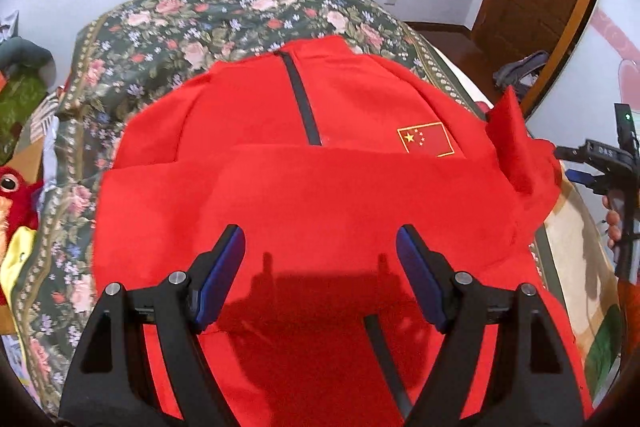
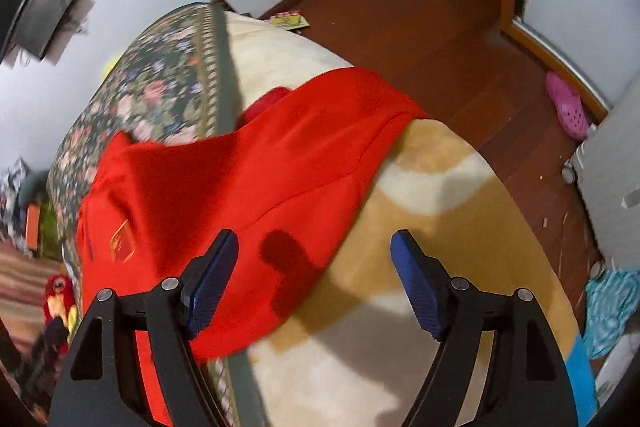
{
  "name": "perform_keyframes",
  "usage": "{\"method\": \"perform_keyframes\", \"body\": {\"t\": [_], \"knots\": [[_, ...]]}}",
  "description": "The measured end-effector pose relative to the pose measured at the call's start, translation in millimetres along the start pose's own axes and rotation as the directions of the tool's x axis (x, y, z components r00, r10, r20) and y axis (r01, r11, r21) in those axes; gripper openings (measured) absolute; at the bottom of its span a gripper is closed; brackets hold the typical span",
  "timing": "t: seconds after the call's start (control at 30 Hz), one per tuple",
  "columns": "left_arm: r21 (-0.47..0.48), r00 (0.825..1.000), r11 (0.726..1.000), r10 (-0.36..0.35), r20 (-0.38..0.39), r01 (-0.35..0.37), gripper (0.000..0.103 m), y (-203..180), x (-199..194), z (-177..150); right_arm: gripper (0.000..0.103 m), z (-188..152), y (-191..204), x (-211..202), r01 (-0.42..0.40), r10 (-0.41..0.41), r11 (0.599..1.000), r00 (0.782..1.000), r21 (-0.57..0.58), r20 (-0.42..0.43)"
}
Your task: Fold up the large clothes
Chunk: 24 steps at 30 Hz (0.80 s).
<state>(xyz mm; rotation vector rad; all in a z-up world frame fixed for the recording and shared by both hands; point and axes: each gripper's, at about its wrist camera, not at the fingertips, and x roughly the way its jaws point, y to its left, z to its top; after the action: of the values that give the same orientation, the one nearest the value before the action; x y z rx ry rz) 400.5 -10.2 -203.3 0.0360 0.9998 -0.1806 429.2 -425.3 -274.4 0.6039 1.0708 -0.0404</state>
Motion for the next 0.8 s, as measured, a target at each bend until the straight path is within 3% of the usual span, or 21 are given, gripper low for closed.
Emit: {"method": "perform_keyframes", "body": {"t": [0.2,0.27,0.33,0.4,0.5,0.67,0.8], "knots": [[-0.041,0.999,0.999,-0.001,-0.04,0.0,0.077,9,23,-5,0.067,23,-9,17,-0.022,0.019,0.997,0.999,0.079,0.038],[-0.062,0.999,0.998,-0.006,-0.052,0.003,0.077,15,27,-9,0.059,31,-14,29,-0.023,0.02,0.992,0.999,0.123,0.028],[-0.085,0.998,0.996,-0.013,-0.063,0.008,0.077,21,30,-12,0.046,37,-22,41,-0.017,0.017,0.983,1.0,0.185,0.001],[-0.102,0.997,0.995,-0.018,-0.073,0.01,0.077,25,32,-15,0.04,40,-29,46,-0.023,0.025,0.971,1.0,0.238,-0.006],[-0.12,0.997,0.993,-0.014,-0.076,0.005,0.077,31,31,-18,0.012,39,-28,38,0.012,-0.015,0.973,1.0,0.23,0.009],[-0.137,0.998,0.99,-0.02,-0.061,0.011,0.077,35,18,-20,0.008,33,-17,10,0.011,-0.026,0.986,0.996,0.167,0.088],[-0.133,0.999,0.991,-0.02,-0.036,0.015,0.077,36,-1,-20,0.007,32,5,-18,-0.042,0.028,0.993,0.992,0.111,0.124]]}}
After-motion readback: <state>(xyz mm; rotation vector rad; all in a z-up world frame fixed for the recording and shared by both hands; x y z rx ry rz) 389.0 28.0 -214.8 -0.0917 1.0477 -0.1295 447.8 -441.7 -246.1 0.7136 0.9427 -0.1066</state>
